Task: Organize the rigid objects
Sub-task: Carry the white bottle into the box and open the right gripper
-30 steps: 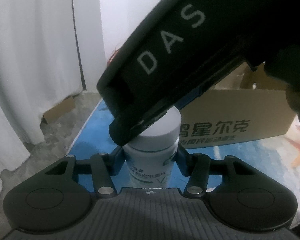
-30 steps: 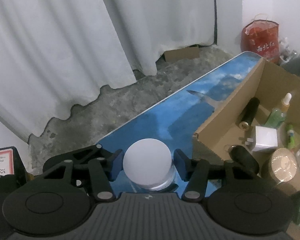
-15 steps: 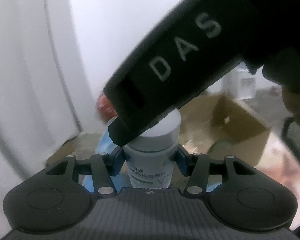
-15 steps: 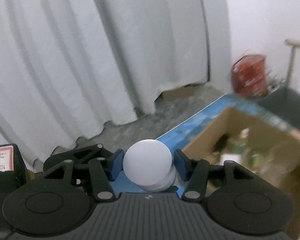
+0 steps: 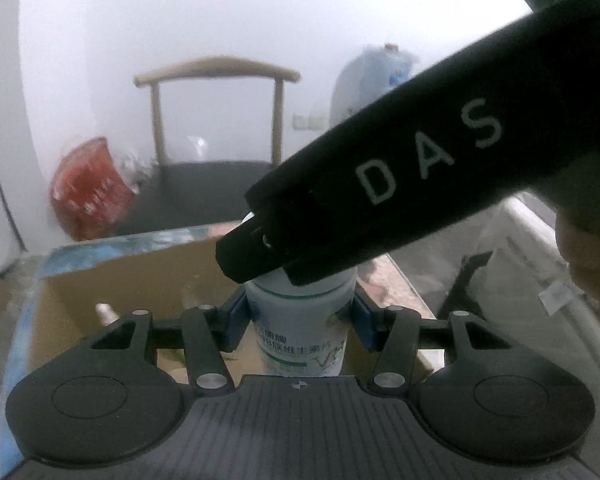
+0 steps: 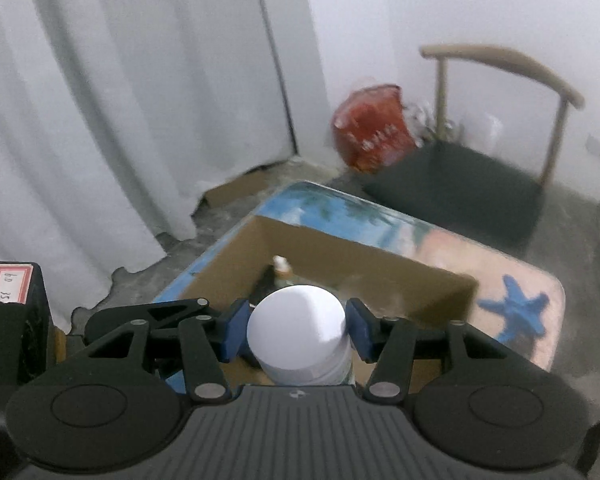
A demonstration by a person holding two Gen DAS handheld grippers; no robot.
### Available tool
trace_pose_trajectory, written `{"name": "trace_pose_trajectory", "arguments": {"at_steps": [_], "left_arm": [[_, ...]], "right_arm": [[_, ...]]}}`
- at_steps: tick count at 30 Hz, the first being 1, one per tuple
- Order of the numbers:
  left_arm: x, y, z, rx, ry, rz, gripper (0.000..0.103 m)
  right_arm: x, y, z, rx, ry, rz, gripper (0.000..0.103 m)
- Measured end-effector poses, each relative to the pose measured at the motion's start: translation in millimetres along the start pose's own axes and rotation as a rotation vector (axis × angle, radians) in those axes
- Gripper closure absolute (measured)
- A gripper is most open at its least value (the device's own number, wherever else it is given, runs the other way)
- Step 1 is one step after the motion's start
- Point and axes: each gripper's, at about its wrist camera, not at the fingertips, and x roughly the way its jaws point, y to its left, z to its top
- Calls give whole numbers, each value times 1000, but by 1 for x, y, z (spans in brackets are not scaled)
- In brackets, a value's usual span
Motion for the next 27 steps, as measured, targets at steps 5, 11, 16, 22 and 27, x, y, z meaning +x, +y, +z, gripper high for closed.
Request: {"name": "trace_pose_trajectory", "arguments": {"at_steps": [5,11,16,22,27], "left_arm": [[30,9,-2,-5,54,-10,50],[48,16,-9,-15,104,-8,50],[54,10,-10,6,117,6,49],[67,9,-12,5,158,15,49],[67,9,-15,3,168,22,49]], "right_arm": [[22,-36,-9,47,30,-12,47],[45,-59,-14,64,54,-16,47],[59,-70,-20,63,72,-38,47],[76,-77,-27,41,90,-69,47],[88,-79,-30,35,110,-80,47]]}}
